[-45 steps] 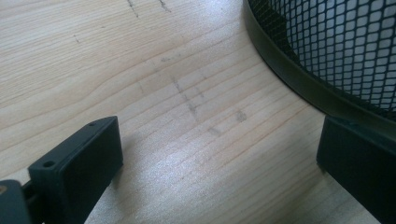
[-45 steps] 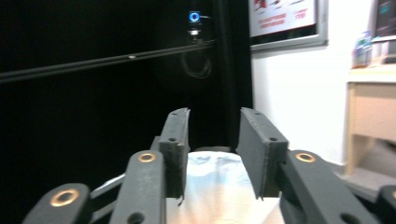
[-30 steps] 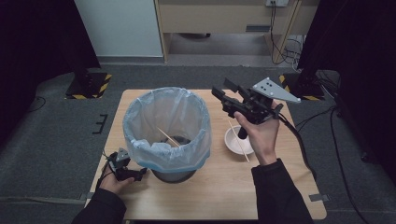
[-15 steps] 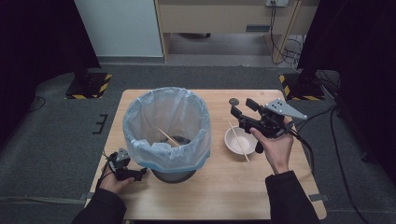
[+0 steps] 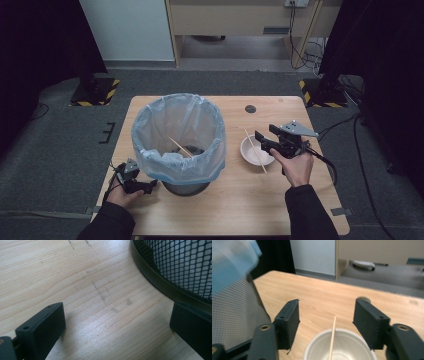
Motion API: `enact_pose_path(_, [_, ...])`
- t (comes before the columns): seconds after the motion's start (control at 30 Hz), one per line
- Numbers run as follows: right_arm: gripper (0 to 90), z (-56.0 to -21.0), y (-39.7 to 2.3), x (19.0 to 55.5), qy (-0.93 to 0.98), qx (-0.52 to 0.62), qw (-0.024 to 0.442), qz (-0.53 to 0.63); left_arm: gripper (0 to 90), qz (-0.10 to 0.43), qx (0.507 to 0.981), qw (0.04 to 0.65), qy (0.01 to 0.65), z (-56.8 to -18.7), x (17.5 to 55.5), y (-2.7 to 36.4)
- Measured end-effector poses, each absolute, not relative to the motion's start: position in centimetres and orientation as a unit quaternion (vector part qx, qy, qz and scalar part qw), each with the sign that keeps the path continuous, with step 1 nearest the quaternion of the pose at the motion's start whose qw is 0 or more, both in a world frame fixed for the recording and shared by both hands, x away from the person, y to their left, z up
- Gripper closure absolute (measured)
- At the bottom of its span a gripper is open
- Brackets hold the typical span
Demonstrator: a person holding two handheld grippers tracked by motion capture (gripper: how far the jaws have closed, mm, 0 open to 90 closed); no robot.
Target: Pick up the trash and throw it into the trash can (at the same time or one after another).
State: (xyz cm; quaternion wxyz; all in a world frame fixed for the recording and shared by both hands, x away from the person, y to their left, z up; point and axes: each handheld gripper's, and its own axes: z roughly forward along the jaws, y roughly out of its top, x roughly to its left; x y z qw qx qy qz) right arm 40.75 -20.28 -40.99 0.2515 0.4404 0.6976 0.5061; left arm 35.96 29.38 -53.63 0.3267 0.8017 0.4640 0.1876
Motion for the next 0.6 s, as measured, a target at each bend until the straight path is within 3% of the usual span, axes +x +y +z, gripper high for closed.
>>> enact_pose_path(0.6, [64.0, -48.0, -20.1, 42.4, 0.749, 0.493, 0.203, 0.393, 0.0, 0.187, 0.802, 0.327, 0.464, -53.6, 36.0, 29.4])
